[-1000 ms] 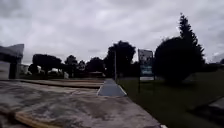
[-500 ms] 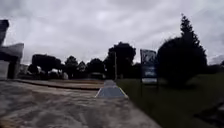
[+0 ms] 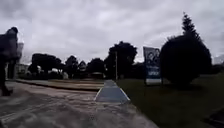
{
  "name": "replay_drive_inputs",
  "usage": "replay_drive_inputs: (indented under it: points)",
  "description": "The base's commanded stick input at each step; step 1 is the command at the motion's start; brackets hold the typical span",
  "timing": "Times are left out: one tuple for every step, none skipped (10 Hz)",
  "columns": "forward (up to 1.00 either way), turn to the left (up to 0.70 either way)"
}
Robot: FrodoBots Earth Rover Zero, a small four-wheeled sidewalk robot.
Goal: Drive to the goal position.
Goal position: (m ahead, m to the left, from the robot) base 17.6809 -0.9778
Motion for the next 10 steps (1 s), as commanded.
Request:
replay_drive_inputs:
  points:
    - [0.5, 0.0]
    - [0.5, 0.0]
    - [0.5, 0.0]
    - [0.5, 0.0]
    - [0.5, 0.0]
    - [0.5, 0.0]
    - [0.5, 0.0]
    - [0.5, 0.0]
    - [0.5, 0.0]
    - [0.5, 0.0]
